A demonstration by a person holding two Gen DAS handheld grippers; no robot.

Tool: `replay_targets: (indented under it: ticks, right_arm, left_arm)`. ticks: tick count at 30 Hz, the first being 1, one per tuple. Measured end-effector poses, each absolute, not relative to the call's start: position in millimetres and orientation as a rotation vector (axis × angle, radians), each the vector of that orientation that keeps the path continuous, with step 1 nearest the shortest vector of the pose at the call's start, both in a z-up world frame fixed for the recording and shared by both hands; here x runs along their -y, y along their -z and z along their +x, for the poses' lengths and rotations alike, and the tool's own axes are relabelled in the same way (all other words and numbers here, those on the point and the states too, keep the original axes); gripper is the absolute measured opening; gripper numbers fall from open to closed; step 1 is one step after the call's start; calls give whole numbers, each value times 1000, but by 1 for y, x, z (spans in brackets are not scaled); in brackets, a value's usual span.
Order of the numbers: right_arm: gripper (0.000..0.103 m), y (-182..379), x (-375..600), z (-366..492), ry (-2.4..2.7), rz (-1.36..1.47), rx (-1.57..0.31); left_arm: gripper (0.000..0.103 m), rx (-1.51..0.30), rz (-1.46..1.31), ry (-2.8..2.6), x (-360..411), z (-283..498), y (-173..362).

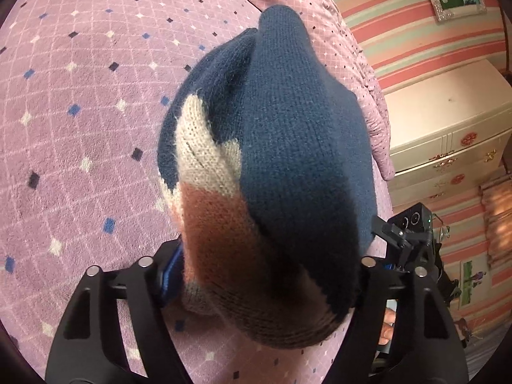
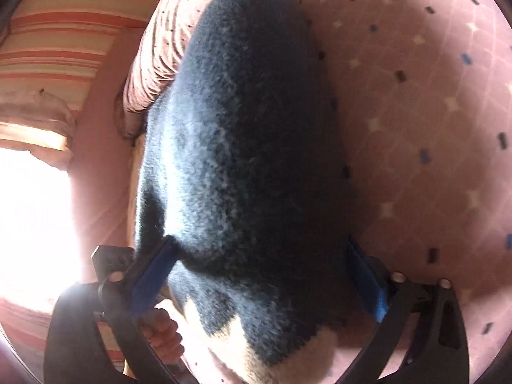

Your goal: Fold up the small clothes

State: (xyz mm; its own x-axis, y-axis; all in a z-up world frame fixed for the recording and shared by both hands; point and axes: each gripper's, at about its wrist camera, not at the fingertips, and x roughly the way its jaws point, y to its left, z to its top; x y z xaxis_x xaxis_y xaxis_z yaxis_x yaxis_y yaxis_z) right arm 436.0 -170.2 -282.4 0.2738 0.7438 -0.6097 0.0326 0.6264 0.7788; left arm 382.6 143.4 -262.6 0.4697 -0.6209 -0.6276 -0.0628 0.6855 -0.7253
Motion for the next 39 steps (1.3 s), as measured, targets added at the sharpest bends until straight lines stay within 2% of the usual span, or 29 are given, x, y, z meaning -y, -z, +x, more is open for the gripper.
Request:
replay_targets:
  ticks: [4, 6, 10, 13, 22, 29, 39]
  right_arm:
    - [75, 277, 166, 432, -536, 763, -1187]
    - [68, 274, 168, 430, -540, 756, -1173]
    - [59, 261, 164, 427, -540, 717, -1136]
    - [56, 249, 161, 426, -539, 696, -1103]
    - [50, 219, 177, 413, -557, 667, -982]
    - [49, 186, 209, 402, -551, 626, -928]
    - [48, 147, 335, 367, -441, 563, -863]
  left_arm:
    - [64, -1047, -742, 380, -141, 383, 260]
    - [58, -1040, -708, 366, -135, 386, 256]
    - [47, -1014, -696, 351, -130, 387, 248]
    - [44, -988, -689, 348, -130, 384, 243]
    - [42, -913, -678, 382, -123, 383, 215]
    - [42, -898, -644, 445, -88, 376, 200]
    - [42, -901, -613, 593, 43, 367, 181]
